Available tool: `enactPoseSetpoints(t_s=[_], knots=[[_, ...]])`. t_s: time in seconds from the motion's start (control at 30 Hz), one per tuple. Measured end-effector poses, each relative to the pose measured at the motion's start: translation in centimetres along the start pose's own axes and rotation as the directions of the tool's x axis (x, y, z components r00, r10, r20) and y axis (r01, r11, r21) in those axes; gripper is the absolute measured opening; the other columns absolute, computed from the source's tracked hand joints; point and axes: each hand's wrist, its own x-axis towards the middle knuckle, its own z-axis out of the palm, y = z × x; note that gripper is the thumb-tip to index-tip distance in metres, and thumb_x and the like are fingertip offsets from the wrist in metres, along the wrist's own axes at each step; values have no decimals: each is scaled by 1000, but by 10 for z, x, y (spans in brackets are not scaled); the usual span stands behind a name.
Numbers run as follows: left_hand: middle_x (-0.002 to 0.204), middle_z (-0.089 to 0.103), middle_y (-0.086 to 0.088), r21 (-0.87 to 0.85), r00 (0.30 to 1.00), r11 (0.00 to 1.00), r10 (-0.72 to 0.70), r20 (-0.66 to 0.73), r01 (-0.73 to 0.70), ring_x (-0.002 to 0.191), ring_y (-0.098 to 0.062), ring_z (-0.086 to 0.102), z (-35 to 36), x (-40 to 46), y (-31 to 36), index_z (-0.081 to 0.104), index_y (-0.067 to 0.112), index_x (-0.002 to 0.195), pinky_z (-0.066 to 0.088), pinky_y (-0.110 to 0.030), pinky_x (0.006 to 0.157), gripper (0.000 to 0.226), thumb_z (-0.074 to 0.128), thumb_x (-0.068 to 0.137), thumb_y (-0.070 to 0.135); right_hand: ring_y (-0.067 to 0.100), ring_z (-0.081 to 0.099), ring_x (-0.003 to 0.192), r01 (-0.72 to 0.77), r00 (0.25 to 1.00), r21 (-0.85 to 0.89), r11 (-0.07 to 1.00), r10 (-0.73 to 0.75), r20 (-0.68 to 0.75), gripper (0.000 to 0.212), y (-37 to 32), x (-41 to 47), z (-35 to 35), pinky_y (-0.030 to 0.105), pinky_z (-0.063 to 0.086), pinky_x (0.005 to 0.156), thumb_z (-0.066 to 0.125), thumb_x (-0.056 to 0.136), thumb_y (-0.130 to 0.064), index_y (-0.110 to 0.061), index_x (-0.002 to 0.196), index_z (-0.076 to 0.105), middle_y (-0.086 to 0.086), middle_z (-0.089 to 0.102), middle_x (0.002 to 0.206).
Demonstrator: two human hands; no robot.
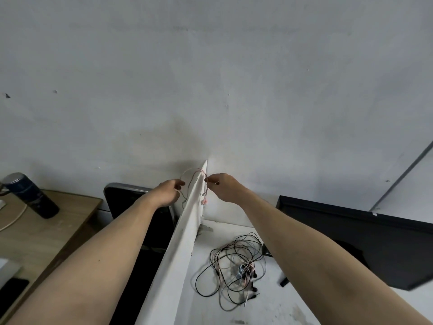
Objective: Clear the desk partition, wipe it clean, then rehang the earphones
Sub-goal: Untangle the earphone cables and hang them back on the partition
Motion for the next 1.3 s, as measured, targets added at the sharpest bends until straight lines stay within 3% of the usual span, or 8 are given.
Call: enactPoseSetpoints(t_s=[0.07, 0.13, 0.33, 0.53, 0.77, 0.93, 1.13, 1.3], knots=[[142, 52, -6, 1, 999, 999, -43, -18, 43, 130, -26, 48, -6, -5, 7, 39, 20, 148, 39, -34, 109, 68, 45, 83, 2, 21, 59, 112, -10, 1000, -55, 998, 12, 24, 43, 1, -3, -3, 27, 44, 93, 48, 97, -16, -20, 139, 57, 1, 64, 123], [147, 46, -9, 5, 994, 998, -62, -85, 62, 135, -30, 42, -13, -11, 16, 32, 18, 151, 36, -36, 112, 73, 44, 82, -1, 21, 49, 133, -28, 999, -115, 993, 32, 39, 55, 2, -11, -8, 29, 38, 107, 46, 96, -12, -17, 150, 42, 4, 51, 146], [130, 56, -11, -119, 936, 991, 21, -350, -66, 117, -27, 55, -29, -36, 60, 54, 12, 133, 44, -29, 96, 47, 47, 87, 3, 22, 51, 129, -31, 999, -103, 994, 34, 28, 52, 11, -46, -11, 31, 42, 106, 47, 96, -13, -18, 148, 46, 4, 54, 142], [112, 63, -2, -107, 884, 968, 158, -440, -226, 95, -16, 57, -2, -69, 131, 64, 13, 115, 37, -19, 80, 30, 49, 90, 6, 21, 55, 123, -66, 992, -118, 991, 78, 103, 44, 41, -85, 4, 23, 40, 94, 48, 96, -16, -19, 140, 54, 4, 58, 135], [105, 67, 4, -221, 951, 957, 121, -284, -188, 93, -13, 59, 116, -85, 145, 68, 18, 106, 36, -14, 74, 25, 47, 95, 10, 28, 56, 126, -236, 949, -208, 949, 271, 159, 39, 100, -115, 39, 32, 46, 103, 47, 97, -14, -9, 133, 61, 12, 56, 140], [103, 67, 3, -247, 991, 969, -22, -135, -12, 96, -13, 60, 195, -82, 93, 68, 16, 105, 38, -17, 79, 25, 48, 93, 7, 33, 62, 113, -347, 911, -244, 905, 387, 139, 32, 141, -110, 81, 32, 50, 86, 46, 92, -13, -1, 114, 65, 16, 66, 120], [108, 66, -3, -266, 987, 954, -157, -44, 140, 103, -20, 59, 253, -68, 32, 66, 13, 108, 42, -23, 82, 30, 45, 90, 3, 29, 59, 118, -506, 855, -149, 849, 517, 44, 45, 171, -80, 110, 29, 47, 85, 55, 95, -31, -2, 129, 55, 14, 59, 128], [96, 65, 0, -306, 976, 930, -218, -22, 201, 89, -22, 61, 279, -52, -1, 66, 16, 105, 46, -27, 74, 34, 41, 86, 1, 30, 63, 107, -518, 854, -29, 855, 519, 22, 37, 193, -54, 135, 36, 51, 93, 45, 96, -35, -8, 115, 62, 12, 65, 116]])
